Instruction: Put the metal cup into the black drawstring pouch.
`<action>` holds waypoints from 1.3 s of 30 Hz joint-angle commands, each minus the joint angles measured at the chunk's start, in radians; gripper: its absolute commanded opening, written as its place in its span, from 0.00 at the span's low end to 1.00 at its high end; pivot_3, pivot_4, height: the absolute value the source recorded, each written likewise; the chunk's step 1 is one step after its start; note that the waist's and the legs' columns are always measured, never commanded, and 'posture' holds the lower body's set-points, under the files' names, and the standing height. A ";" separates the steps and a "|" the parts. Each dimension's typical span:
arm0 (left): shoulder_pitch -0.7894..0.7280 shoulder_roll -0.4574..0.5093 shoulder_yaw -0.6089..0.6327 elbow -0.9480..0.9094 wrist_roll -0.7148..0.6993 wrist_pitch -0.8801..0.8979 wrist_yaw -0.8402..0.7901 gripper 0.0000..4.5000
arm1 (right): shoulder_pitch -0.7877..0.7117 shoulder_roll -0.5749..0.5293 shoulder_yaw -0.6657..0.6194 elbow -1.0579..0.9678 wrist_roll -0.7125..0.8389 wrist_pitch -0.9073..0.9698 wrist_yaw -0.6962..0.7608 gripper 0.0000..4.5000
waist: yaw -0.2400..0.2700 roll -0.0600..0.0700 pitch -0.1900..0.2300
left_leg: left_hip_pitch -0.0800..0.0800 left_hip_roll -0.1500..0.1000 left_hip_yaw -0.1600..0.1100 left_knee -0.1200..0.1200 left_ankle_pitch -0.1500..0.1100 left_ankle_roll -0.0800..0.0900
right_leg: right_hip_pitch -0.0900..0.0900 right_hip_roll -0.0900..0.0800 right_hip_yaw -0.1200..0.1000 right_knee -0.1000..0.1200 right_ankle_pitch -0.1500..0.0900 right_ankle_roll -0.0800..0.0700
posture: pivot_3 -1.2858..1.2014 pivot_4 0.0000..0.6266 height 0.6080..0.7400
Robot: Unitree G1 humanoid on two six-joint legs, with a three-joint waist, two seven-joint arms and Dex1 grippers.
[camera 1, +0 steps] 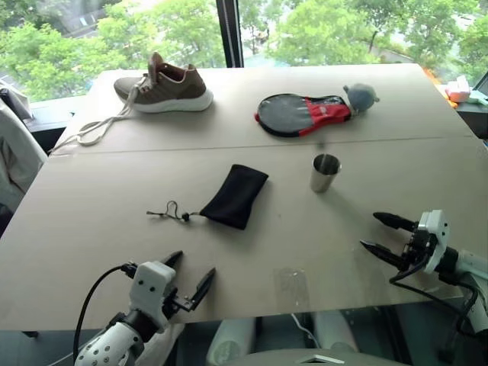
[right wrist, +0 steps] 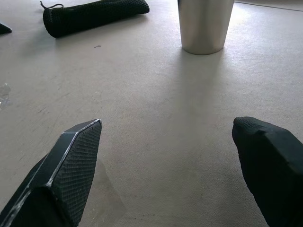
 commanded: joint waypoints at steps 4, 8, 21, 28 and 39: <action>-0.017 0.008 0.003 0.009 -0.012 0.007 -0.017 1.00 | 0.008 -0.001 -0.024 0.021 0.012 -0.043 0.025 0.99 | 0.002 0.000 0.000 | 0.000 0.000 0.000 0.000 0.000 0.000 | 0.000 0.000 0.000 0.000 0.000 0.000 | 0.52 0.24 0.97; -0.028 0.008 0.006 0.015 -0.013 0.010 -0.022 1.00 | 0.008 0.004 -0.022 0.031 0.012 -0.056 0.026 0.99 | 0.001 0.000 0.000 | 0.000 0.000 0.000 0.000 0.000 0.000 | 0.000 0.000 0.000 0.000 0.000 0.000 | 0.52 0.24 0.97; -0.056 0.008 0.009 0.018 -0.014 0.006 -0.036 1.00 | 0.018 0.010 -0.025 0.044 0.022 -0.079 0.038 0.99 | 0.001 0.000 0.000 | 0.000 0.000 0.000 0.000 0.000 0.000 | 0.000 0.000 0.000 0.000 0.000 0.000 | 0.52 0.24 0.97; -0.206 0.105 -0.008 0.055 0.158 -0.106 -0.032 1.00 | 0.092 0.031 -0.022 -0.050 0.075 -0.073 0.072 0.99 | 0.002 0.001 0.000 | 0.000 0.000 0.000 0.000 0.001 0.001 | 0.000 0.001 -0.001 0.000 0.000 0.000 | 0.52 0.24 0.97; -0.509 0.229 -0.119 0.259 0.438 -0.277 0.003 1.00 | 0.316 0.117 0.053 -0.413 0.113 -0.010 -0.034 0.99 | 0.001 0.002 -0.001 | 0.001 0.000 0.000 0.000 -0.001 -0.001 | 0.000 0.000 0.001 0.000 0.000 0.000 | 0.52 0.24 0.97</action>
